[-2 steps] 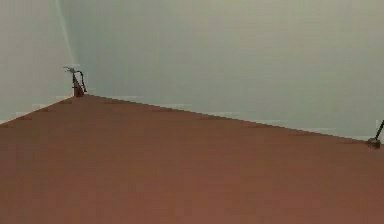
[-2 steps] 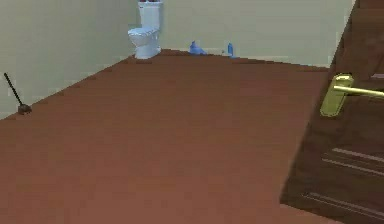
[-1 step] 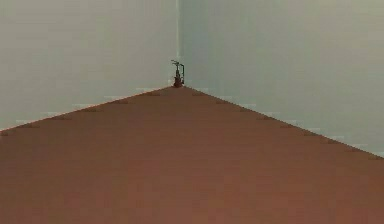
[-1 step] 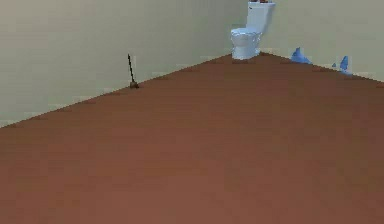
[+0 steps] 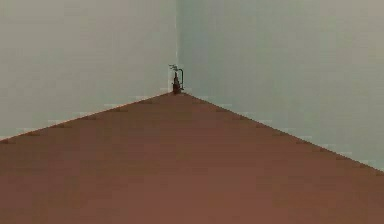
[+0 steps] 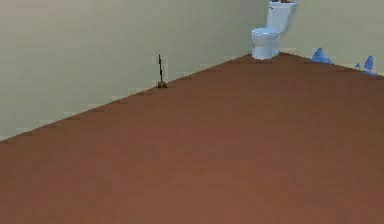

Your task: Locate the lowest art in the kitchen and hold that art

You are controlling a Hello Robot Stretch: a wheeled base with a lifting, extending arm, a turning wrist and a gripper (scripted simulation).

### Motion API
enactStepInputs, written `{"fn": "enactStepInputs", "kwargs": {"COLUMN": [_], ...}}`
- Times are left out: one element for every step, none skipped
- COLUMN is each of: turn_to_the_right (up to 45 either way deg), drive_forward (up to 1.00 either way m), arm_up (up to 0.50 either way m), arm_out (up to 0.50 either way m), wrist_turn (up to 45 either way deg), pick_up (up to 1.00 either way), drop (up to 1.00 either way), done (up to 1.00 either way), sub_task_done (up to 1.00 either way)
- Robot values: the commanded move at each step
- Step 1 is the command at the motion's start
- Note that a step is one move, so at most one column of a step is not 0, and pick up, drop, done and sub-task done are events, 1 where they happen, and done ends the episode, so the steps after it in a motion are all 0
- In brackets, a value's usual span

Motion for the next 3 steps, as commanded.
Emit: {"fn": "enactStepInputs", "kwargs": {"turn_to_the_right": [-42.0,0.0,-45.0], "drive_forward": [0.00,0.45,0.00], "arm_up": [0.00,0.00,0.00], "arm_out": [0.00,0.00,0.00], "wrist_turn": [0.0,0.0,0.0], "pick_up": [0.00,0.00,0.00], "drop": [0.00,0.00,0.00], "done": [0.00,0.00,0.00], "sub_task_done": [0.00,0.00,0.00]}}
